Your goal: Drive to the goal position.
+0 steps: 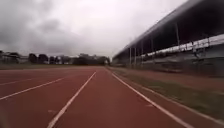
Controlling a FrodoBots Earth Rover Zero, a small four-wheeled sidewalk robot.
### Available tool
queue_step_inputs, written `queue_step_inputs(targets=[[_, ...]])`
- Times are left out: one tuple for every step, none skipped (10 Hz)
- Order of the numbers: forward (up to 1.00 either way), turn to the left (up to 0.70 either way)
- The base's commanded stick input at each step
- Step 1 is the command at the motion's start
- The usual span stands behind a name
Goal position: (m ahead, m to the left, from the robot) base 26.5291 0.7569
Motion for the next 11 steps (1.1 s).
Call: queue_step_inputs(targets=[[0.70, 0.00], [0.70, 0.00], [0.70, 0.12], [0.70, 0.30], [0.70, 0.35], [0.70, 0.00], [0.70, 0.00], [0.70, 0.00], [0.70, 0.00], [0.70, 0.00], [0.70, 0.00]])
